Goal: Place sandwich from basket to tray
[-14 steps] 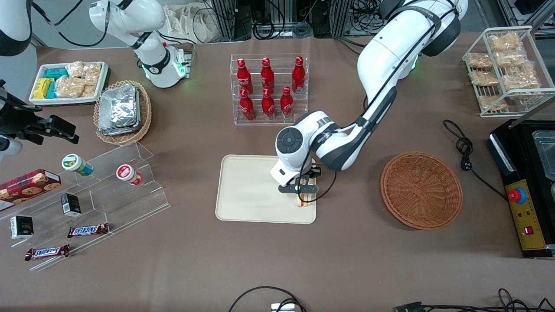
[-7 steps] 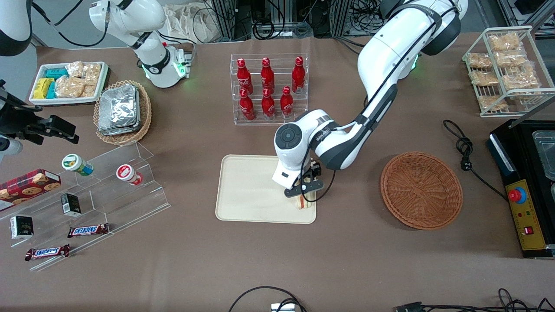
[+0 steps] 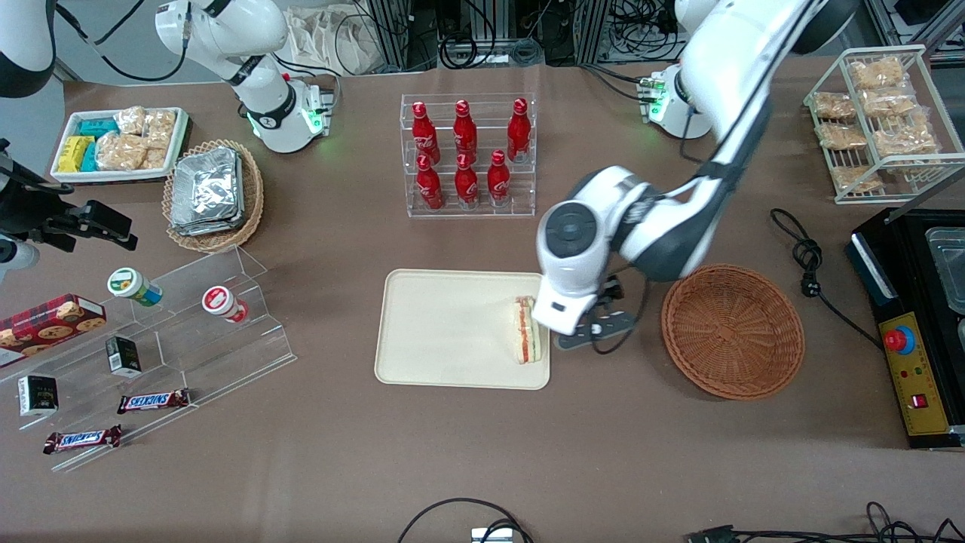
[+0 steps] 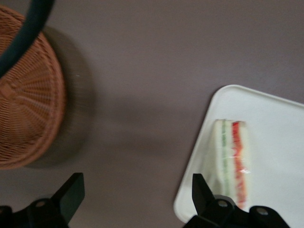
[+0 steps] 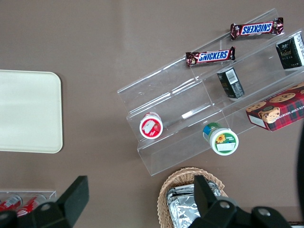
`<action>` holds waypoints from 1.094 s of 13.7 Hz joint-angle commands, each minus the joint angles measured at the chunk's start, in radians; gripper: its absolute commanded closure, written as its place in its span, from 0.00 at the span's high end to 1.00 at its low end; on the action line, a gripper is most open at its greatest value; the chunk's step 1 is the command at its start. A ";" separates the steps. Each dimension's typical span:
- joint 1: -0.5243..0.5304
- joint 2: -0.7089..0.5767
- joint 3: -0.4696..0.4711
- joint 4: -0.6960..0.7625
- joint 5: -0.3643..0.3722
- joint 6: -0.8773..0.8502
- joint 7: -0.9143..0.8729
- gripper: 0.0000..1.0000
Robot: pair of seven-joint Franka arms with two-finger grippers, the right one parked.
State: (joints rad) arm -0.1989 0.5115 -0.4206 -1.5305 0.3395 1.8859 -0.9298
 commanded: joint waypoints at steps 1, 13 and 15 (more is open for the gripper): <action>0.145 -0.221 -0.015 -0.227 -0.094 0.025 0.205 1.00; 0.472 -0.490 -0.009 -0.225 -0.306 -0.158 0.744 1.00; 0.472 -0.490 -0.009 -0.208 -0.312 -0.171 0.738 1.00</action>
State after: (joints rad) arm 0.2687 0.0162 -0.4204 -1.7668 0.0457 1.7452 -0.2077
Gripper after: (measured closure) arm 0.000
